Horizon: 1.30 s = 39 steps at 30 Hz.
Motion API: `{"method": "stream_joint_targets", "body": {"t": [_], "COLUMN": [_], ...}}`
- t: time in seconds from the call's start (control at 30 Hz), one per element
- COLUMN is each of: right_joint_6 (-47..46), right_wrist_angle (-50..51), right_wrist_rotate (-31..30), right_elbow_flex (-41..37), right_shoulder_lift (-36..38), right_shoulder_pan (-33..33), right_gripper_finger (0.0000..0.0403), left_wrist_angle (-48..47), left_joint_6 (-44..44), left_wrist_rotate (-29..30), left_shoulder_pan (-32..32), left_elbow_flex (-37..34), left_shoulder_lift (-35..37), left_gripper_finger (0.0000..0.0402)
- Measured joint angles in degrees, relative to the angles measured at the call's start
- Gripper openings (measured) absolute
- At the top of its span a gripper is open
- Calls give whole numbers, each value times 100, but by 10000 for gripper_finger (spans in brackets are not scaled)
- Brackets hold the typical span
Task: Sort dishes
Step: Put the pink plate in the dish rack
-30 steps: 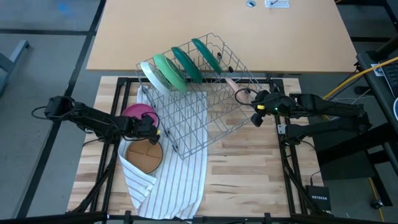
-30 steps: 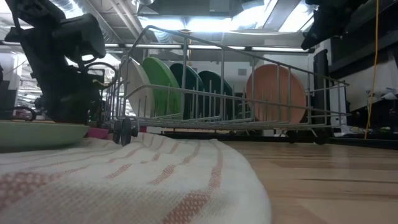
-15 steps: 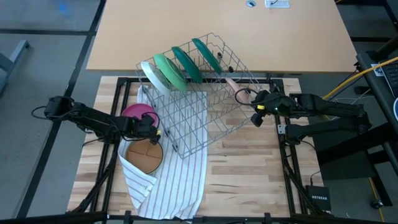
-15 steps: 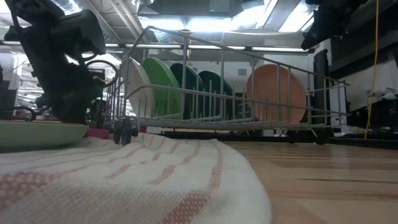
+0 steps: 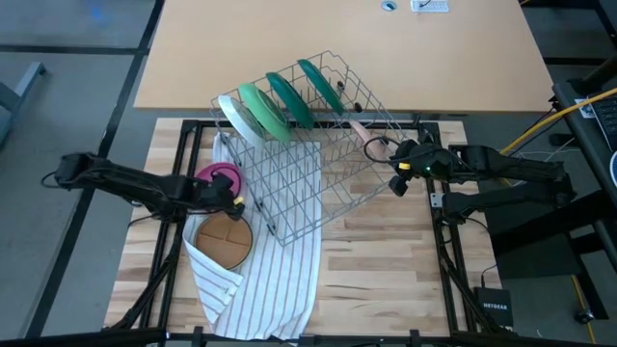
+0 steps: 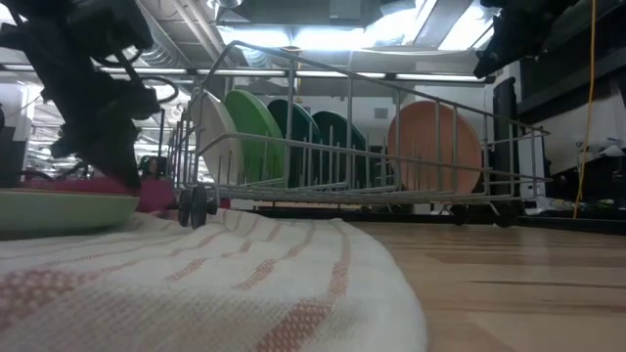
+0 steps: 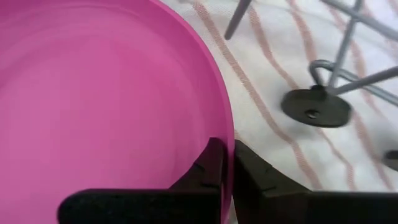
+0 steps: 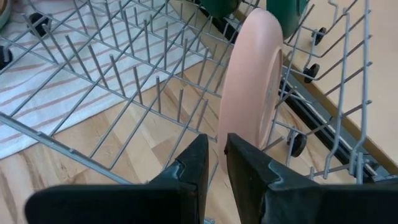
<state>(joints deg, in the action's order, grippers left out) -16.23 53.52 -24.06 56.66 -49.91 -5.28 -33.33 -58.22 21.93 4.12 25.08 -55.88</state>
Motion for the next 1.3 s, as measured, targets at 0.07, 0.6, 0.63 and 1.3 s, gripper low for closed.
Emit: {"method": "stream_joint_targets", "body": {"t": [0.07, 0.6, 0.63, 1.3], "right_joint_6": [2, 3, 4, 2], "right_wrist_angle": [11, 22, 22, 20], "right_wrist_rotate": [-66, -127, -126, -121], "right_elbow_flex": [0, 0, 0, 0], "right_shoulder_lift": [0, 0, 0, 1], "right_shoulder_pan": [0, 0, 0, 0], "right_gripper_finger": [62, 62, 62, 62], "left_wrist_angle": [-100, -653, -662, 55], "left_joint_6": [-6, 27, 23, 896], "left_wrist_rotate": [-116, -1199, -1251, -1276], "left_shoulder_pan": [0, 433, 497, 1161], "left_elbow_flex": [0, 2, 2, 394], "left_shoulder_lift": [227, 2005, 2115, 4261], "left_gripper_finger": [3, 1, 1, 1]}}
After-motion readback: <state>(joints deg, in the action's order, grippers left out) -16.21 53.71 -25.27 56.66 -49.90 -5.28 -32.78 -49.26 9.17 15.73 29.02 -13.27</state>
